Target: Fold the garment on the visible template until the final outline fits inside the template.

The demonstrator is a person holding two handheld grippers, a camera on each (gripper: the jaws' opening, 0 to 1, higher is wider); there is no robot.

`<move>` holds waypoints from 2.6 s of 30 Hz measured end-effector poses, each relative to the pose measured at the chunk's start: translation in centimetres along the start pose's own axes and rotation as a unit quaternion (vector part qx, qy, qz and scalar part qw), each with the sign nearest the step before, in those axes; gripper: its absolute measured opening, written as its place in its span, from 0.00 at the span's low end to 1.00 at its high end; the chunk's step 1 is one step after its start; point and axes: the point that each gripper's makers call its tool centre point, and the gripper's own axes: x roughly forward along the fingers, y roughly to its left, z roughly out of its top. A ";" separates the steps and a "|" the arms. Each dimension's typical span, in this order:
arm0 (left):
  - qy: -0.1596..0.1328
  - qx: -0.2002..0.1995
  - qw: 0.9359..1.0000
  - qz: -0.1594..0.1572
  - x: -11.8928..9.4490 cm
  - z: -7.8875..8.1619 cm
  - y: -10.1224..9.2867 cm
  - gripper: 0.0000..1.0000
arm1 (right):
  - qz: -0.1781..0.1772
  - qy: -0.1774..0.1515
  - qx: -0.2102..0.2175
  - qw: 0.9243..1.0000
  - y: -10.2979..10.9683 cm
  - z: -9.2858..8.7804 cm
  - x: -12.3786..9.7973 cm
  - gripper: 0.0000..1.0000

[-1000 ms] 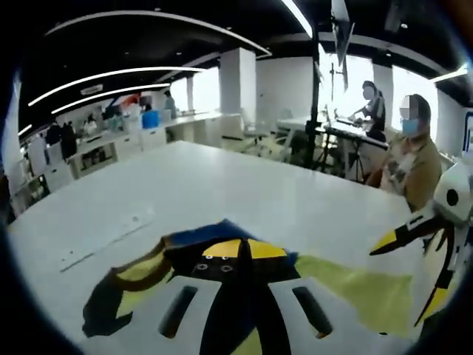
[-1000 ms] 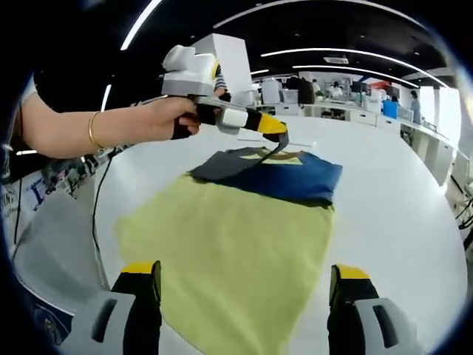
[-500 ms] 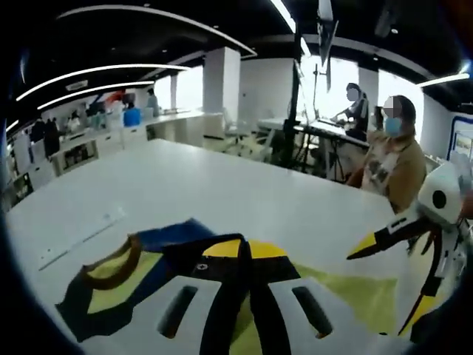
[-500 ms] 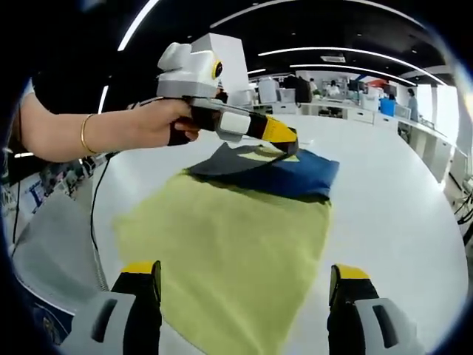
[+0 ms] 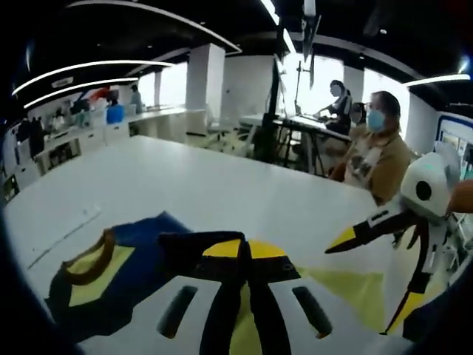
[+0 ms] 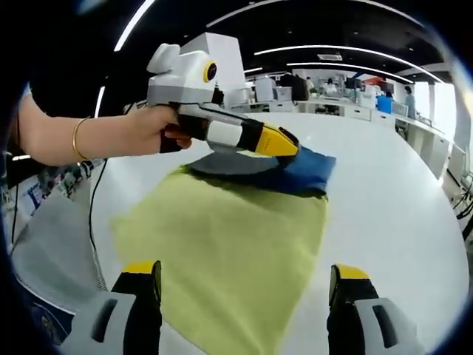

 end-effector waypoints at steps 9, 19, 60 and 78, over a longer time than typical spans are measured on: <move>0.010 -0.007 0.999 -0.038 -0.1 -1.6 -1.5 0.00 | -0.004 -0.003 0.012 1.000 -0.4 0.0 0.0 0.93; 0.007 0.003 0.998 -0.056 0.0 -1.6 -2.4 0.07 | -0.013 -0.009 0.019 1.000 -1.3 0.3 0.0 0.93; 0.027 -0.016 0.990 0.138 -11.3 -7.7 8.5 0.93 | -0.039 -0.039 0.029 0.998 -7.2 6.9 3.4 0.64; 0.074 -0.012 0.978 0.196 -16.7 -12.2 12.1 0.50 | -0.057 -0.031 0.043 0.997 -8.4 7.5 6.2 0.38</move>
